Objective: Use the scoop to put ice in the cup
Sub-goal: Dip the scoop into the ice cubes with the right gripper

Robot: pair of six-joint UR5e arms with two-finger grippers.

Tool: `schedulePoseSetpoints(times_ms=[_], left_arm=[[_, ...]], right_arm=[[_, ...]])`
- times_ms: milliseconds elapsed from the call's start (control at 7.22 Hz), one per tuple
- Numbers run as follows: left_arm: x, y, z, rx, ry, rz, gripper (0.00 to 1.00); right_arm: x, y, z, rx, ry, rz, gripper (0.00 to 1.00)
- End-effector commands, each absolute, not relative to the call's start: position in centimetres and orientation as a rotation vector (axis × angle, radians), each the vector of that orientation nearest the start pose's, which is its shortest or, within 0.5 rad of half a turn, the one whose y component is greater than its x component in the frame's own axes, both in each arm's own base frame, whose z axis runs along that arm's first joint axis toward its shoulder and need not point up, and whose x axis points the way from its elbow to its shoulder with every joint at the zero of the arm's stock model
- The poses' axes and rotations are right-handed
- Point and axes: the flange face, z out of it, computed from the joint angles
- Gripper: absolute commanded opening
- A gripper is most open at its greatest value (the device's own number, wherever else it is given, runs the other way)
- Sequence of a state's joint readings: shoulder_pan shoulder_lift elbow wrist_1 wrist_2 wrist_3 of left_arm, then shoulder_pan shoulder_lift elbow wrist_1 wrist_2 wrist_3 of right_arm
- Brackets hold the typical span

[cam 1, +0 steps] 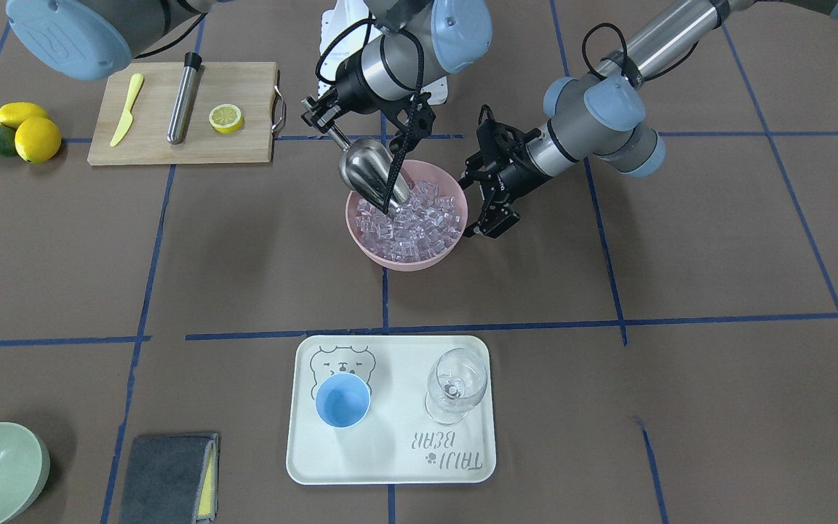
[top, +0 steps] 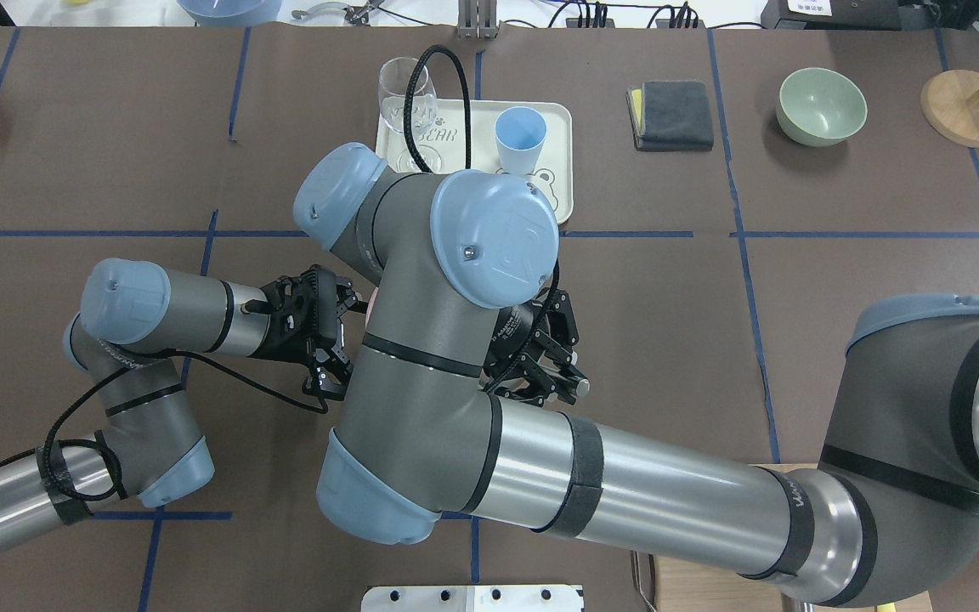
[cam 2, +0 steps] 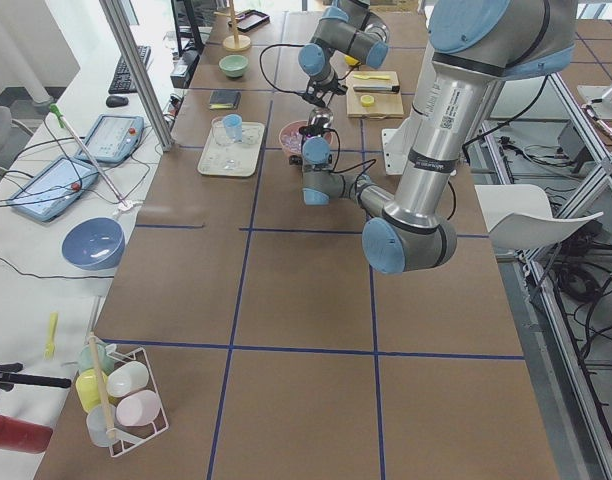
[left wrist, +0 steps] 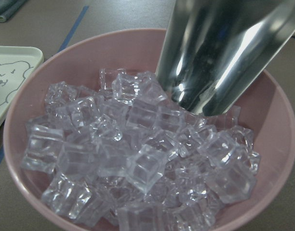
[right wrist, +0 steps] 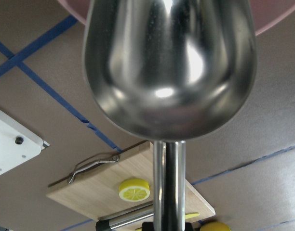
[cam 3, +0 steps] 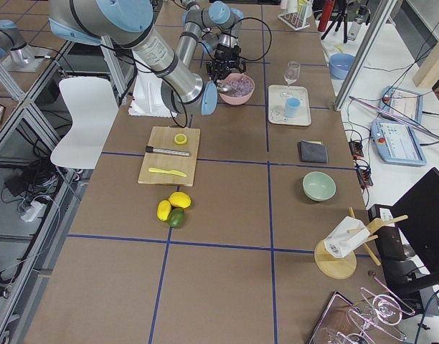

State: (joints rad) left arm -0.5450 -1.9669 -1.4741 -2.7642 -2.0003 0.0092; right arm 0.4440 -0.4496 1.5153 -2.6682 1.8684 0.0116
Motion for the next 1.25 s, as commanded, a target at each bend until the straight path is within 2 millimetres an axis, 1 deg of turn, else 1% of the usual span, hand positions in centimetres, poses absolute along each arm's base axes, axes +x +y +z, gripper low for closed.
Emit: schedulePoseSetpoints(times_ms=[0, 138, 277, 415, 554, 692, 830, 969, 1107], left_arm=[[49.7, -40.9, 34.6, 1.192, 1.088, 1.137, 1.00], [49.7, -40.9, 34.6, 1.192, 1.088, 1.137, 1.00], [49.7, -40.9, 34.6, 1.192, 1.088, 1.137, 1.00], [49.7, -40.9, 34.6, 1.192, 1.088, 1.137, 1.00], [49.7, -40.9, 34.6, 1.192, 1.088, 1.137, 1.00], [49.7, -40.9, 34.6, 1.192, 1.088, 1.137, 1.00], [49.8, -40.9, 34.5, 1.193, 1.088, 1.137, 1.00], [49.8, -40.9, 34.5, 1.193, 1.088, 1.137, 1.00], [49.8, -40.9, 34.4, 1.194, 1.090, 1.136, 1.00]], right_arm=[[-57.2, -39.2, 12.3, -0.157, -0.271, -1.090, 0.00], [-57.6, -39.5, 13.5, -0.136, -0.284, -1.089, 0.00], [-57.6, -39.6, 13.5, -0.127, -0.291, -1.089, 0.00], [-57.7, -39.6, 14.2, -0.110, -0.304, -1.086, 0.00], [-57.4, -39.6, 15.6, -0.071, -0.329, -1.091, 0.00], [-55.8, -39.0, 16.4, -0.032, -0.355, -1.093, 0.00], [-53.8, -38.1, 16.5, 0.003, -0.385, -1.097, 0.00], [-52.9, -37.6, 16.7, 0.018, -0.398, -1.099, 0.00], [-53.1, -37.7, 16.3, 0.050, -0.419, -1.102, 0.00]])
